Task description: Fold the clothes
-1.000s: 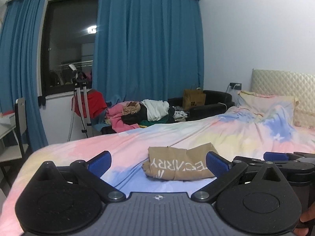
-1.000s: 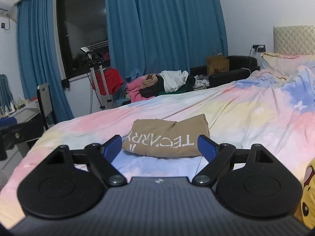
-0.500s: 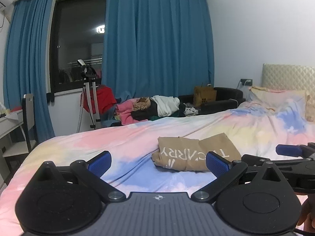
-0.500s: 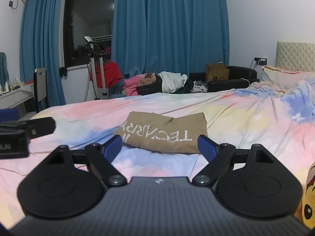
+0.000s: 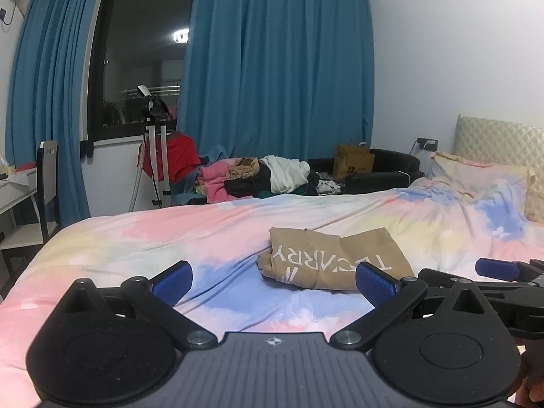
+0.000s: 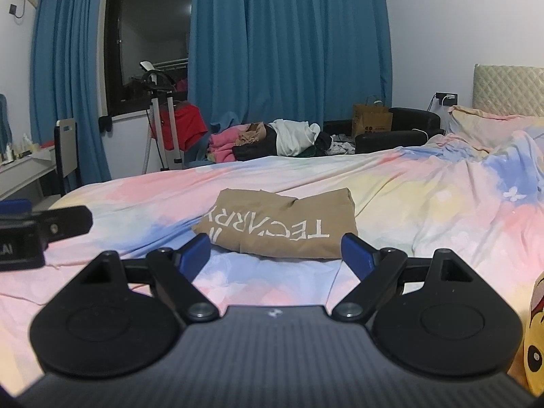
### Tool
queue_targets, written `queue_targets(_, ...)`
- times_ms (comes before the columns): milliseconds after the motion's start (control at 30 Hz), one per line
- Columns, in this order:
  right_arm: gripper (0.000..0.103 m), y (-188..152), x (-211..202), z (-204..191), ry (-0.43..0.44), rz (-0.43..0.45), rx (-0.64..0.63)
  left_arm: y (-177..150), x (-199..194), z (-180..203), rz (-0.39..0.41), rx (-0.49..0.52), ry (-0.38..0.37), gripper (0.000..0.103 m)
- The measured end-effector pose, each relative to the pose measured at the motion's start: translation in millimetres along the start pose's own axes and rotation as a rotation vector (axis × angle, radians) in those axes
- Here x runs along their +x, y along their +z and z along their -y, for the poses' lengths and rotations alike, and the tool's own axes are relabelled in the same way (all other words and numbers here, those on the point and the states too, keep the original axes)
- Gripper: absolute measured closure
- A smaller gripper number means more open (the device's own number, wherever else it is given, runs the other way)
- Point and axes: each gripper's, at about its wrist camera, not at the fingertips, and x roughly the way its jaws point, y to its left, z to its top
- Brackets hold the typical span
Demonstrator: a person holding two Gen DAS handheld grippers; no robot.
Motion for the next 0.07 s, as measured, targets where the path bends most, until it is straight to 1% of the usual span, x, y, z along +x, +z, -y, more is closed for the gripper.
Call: queue_targets(67,0.018,-0.1,-0.1,0.6,-0.006,0.000,0.002,0.2,0.1,-1.2,-0.002,-0.006,0.003,0.000)
